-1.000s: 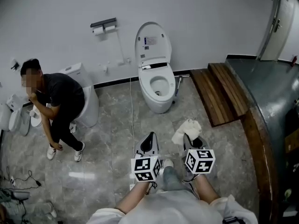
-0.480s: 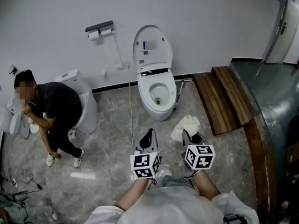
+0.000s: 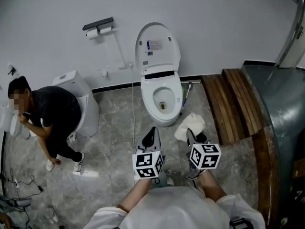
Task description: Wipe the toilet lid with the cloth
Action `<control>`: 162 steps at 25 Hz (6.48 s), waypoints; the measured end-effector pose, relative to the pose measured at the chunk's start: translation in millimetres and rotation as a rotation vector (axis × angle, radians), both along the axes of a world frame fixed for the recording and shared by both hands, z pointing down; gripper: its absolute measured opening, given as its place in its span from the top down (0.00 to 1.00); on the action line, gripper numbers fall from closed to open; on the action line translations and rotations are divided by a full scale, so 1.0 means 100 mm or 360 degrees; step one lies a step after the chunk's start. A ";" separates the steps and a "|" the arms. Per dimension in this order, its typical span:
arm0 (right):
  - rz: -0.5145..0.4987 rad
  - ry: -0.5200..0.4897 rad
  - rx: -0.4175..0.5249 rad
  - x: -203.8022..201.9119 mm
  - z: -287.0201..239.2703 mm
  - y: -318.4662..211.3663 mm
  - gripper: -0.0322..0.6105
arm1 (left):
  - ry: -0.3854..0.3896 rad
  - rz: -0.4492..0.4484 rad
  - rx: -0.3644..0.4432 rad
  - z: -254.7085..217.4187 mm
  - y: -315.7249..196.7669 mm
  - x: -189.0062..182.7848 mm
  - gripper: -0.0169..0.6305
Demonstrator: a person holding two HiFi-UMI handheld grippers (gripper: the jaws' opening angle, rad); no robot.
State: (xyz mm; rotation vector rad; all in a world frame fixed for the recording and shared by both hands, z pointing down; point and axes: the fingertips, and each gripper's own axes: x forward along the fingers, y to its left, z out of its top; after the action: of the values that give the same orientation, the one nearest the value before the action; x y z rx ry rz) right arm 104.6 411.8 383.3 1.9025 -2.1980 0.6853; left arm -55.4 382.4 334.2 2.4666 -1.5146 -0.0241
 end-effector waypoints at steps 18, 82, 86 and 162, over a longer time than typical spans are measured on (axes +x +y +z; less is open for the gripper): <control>-0.0053 0.0006 -0.0017 0.01 -0.02 -2.61 0.80 | 0.0020 0.0042 -0.0022 0.00 -2.71 0.23 0.95; -0.0581 0.0404 0.0316 -1.19 0.64 -8.12 0.80 | -0.0216 -0.0499 -0.0026 0.68 -7.03 -0.73 0.95; -0.0277 0.0463 0.0201 -0.29 0.76 -8.16 0.80 | -0.0204 -0.0442 -0.0021 0.68 -7.00 -0.51 0.95; 0.0401 0.0352 -0.0210 1.50 2.65 -7.53 0.80 | -0.0115 -0.0178 -0.0110 1.46 -6.98 0.22 0.95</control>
State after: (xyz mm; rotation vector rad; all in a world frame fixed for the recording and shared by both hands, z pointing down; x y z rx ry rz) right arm 254.5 -341.3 648.6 2.0938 -1.7584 0.6054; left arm -33.7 -315.2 479.8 2.3510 -1.6528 0.0967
